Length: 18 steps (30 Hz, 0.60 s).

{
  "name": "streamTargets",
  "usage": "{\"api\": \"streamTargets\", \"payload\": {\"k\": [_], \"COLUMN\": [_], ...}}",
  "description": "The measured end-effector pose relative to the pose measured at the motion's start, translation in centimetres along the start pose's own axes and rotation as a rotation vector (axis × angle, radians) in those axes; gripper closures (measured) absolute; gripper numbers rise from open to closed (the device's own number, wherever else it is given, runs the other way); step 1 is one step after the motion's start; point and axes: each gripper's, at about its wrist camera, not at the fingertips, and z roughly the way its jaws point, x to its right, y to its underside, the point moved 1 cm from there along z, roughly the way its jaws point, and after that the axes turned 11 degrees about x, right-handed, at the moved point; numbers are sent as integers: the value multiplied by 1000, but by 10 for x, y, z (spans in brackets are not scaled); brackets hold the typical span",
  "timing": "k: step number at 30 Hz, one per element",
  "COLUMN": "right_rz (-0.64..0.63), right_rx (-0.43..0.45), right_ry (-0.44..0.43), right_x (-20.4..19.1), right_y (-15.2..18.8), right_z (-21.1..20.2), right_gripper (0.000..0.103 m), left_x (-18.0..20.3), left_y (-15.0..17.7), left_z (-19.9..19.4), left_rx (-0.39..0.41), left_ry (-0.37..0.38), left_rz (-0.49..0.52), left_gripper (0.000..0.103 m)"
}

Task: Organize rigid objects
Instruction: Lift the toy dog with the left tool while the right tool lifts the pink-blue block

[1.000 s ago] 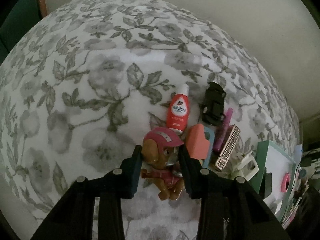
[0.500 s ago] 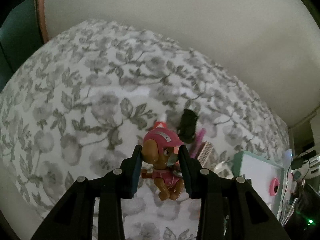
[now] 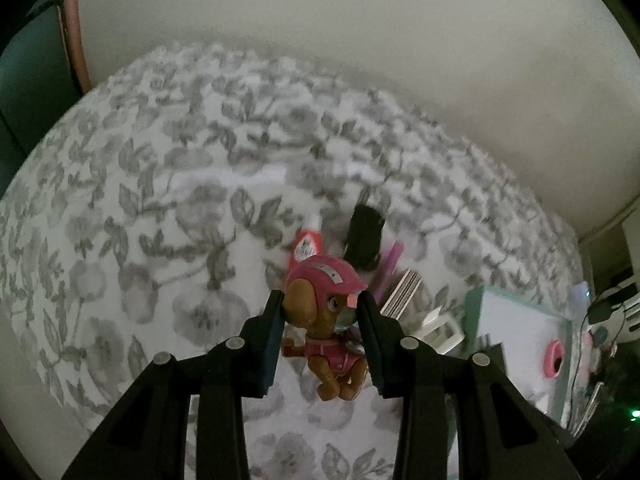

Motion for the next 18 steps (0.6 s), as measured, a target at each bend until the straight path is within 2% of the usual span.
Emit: {"api": "streamTargets", "payload": {"k": [9, 11, 13, 18], "right_rz": [-11, -17, -19, -45], "right_rx": [-79, -97, -109, -124], "right_ry": [41, 58, 68, 80], "right_x": [8, 10, 11, 12], "right_y": [11, 15, 17, 21], "right_z": [18, 24, 27, 34], "right_gripper": [84, 78, 63, 59], "left_x": [6, 7, 8, 8], "left_y": [24, 27, 30, 32], "left_z": [31, 35, 39, 42], "left_rx": [-140, -159, -173, -184], "left_ry": [19, 23, 28, 21], "left_rz": [29, 35, 35, 39], "left_gripper": [65, 65, 65, 65]}}
